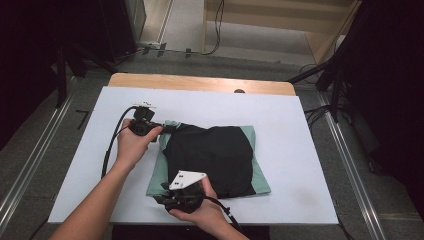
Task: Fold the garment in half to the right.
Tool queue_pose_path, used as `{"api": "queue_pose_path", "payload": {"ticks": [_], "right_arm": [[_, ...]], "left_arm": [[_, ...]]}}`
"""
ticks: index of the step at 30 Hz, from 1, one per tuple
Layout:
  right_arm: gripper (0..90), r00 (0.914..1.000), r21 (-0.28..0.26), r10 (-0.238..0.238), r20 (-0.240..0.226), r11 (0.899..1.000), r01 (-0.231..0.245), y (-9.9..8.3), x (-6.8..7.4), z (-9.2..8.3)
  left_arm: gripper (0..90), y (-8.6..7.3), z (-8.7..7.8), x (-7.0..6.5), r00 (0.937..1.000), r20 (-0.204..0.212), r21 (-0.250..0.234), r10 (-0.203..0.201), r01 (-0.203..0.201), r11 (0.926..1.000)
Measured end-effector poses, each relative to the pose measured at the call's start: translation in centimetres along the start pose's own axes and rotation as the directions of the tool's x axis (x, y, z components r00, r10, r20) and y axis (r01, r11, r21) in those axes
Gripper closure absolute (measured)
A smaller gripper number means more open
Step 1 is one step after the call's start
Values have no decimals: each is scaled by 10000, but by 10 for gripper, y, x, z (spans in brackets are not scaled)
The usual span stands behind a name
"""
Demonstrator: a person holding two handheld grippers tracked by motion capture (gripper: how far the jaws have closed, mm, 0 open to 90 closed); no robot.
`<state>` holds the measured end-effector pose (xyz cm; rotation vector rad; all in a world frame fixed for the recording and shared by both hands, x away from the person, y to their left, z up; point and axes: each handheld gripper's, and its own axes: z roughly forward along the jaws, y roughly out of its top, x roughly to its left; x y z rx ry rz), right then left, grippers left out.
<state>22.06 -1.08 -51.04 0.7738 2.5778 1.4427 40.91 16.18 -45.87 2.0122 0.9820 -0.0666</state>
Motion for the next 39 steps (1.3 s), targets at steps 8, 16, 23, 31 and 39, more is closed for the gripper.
{"api": "queue_pose_path", "payload": {"ticks": [8, 16, 23, 31, 39], "right_arm": [[581, 9966, 535, -232, 796, 9984, 190, 0, 2, 16], [684, 9809, 1272, -941, 1701, 9892, 728, 2, 8, 23], [835, 9884, 1128, -425, 1459, 9933, 260, 1, 3, 20], [844, 9935, 220, 299, 1103, 9992, -325, -3, -4, 2], [845, 9922, -680, 354, 1191, 9973, -274, -1, -4, -23]], "left_arm": [[805, 0, 0, 1, 10000, 21, 26, -5, 5, 10000], [805, 0, 0, 1, 10000, 2, 35, -28, 28, 10000], [806, 0, 0, 0, 10000, -80, 46, -8, 9, 10000], [806, -1, -1, 3, 9999, -95, 65, -62, 62, 10000], [805, 0, -3, 2, 9994, -285, -2, -214, 214, 9998]]}}
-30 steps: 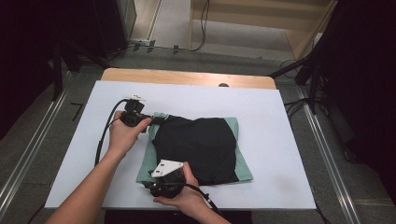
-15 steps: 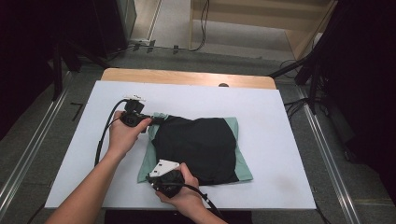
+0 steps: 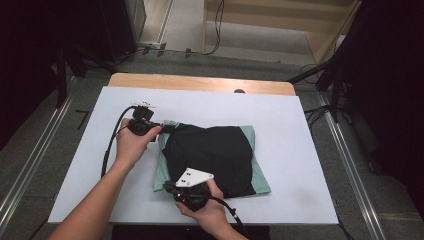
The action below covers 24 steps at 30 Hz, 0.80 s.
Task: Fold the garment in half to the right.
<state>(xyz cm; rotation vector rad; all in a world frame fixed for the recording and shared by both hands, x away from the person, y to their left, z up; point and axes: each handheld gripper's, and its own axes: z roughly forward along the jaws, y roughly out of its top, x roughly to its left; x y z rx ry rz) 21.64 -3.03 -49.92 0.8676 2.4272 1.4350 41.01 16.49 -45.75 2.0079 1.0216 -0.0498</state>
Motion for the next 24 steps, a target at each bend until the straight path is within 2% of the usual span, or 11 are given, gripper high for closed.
{"api": "queue_pose_path", "payload": {"ticks": [6, 16, 19, 24], "right_arm": [[848, 9999, -430, 123, 71, 9990, -120, 2, -6, -12], [856, 9999, -770, 111, 53, 9970, -107, 6, -5, -13], [856, 9999, -872, 103, 58, 9961, -97, 7, -4, -15], [856, 9995, -1132, 240, 185, 9933, -217, 8, -8, -25]], "left_arm": [[807, 2, -4, 0, 9994, -355, -66, -32, 30, 10000], [812, 3, -20, 2, 9966, -822, -190, -66, 51, 9998], [811, 4, -22, 0, 9964, -843, -250, -60, 39, 9997], [811, 9, -22, -10, 9920, -1259, -115, 68, -83, 9999]]}}
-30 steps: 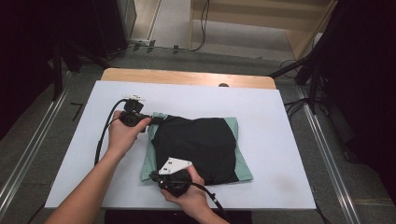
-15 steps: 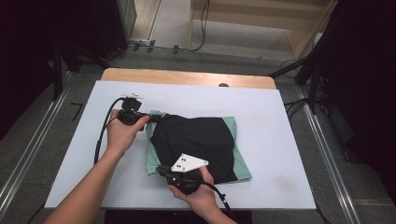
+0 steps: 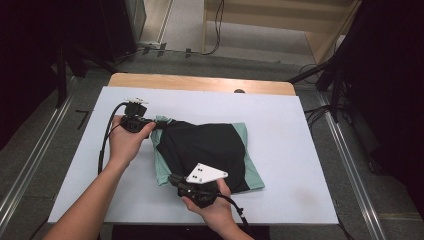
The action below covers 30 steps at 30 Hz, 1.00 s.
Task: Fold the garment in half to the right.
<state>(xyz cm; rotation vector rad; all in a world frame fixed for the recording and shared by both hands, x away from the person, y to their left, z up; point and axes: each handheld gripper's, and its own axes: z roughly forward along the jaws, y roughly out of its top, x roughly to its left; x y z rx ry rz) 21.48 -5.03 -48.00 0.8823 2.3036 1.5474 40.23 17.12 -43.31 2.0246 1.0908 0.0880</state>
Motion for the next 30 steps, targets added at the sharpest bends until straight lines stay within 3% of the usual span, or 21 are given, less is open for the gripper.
{"api": "queue_pose_path", "payload": {"ticks": [6, 11, 16, 23, 30], "right_arm": [[856, 9997, -329, 119, 203, 9994, -112, 1, -8, -15], [856, 9962, -746, 620, 610, 9956, -574, -5, -20, -33], [856, 9908, -1003, 782, 1106, 9927, -672, -11, -30, -52], [856, 9811, -1181, 1113, 1585, 9886, -931, -18, -43, -73], [856, 9684, -1141, 1421, 2052, 9861, -1205, -31, -56, -88]], "left_arm": [[810, 14, 4, -15, 9995, -184, 220, 243, -239, 9995], [806, 25, 9, -31, 9983, -266, 453, 512, -500, 9977], [791, 36, 16, -44, 9977, -187, 502, 650, -639, 9967], [790, 47, 33, -58, 9971, 514, 335, 566, -583, 9977], [795, 59, 58, -71, 9899, 1379, -81, 337, -329, 9994]]}}
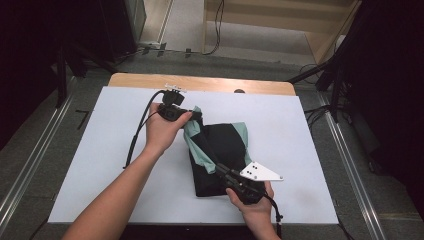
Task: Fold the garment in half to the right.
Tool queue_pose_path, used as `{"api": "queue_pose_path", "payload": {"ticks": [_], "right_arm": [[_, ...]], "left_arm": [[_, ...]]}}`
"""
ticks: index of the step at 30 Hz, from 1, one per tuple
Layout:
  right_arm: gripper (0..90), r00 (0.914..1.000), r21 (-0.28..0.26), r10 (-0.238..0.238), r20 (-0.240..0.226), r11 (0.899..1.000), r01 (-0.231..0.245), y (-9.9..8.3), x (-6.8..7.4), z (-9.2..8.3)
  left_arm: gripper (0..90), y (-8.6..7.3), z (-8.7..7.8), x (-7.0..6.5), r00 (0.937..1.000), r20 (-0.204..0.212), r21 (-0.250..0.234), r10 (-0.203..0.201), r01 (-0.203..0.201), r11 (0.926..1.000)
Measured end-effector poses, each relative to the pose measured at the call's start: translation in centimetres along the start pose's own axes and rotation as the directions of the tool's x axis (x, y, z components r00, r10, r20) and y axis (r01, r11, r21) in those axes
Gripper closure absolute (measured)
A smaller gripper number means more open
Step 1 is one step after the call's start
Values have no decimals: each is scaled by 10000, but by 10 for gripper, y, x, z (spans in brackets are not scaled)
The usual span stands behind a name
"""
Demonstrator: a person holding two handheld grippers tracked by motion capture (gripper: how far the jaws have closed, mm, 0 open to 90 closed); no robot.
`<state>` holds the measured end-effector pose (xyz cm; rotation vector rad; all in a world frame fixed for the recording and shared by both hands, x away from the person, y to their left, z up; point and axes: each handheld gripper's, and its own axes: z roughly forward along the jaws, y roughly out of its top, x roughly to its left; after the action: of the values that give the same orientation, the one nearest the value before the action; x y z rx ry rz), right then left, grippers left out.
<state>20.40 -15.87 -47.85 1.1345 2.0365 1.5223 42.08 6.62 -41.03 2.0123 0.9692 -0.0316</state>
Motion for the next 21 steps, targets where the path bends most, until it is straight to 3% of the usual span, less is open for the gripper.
{"api": "queue_pose_path", "payload": {"ticks": [10, 14, 17, 21], "right_arm": [[855, 9924, 221, 544, 1104, 9981, -572, -21, -29, -26], [854, 9854, 314, 829, 1488, 9956, -885, -29, -38, -34], [851, 9768, 405, 1170, 1793, 9912, -1261, -36, -46, -38], [844, 9641, 623, 1589, 2129, 9825, -1757, -44, -56, -42]], "left_arm": [[803, 18, 56, -33, 9960, 760, 227, 464, -482, 9986], [787, 22, 79, -36, 9939, 1103, 261, 100, -130, 9996], [671, 23, 89, -36, 9883, 1520, -41, -121, 129, 9999], [395, 21, 81, -38, 9895, 1422, -721, 270, -168, 9973]]}}
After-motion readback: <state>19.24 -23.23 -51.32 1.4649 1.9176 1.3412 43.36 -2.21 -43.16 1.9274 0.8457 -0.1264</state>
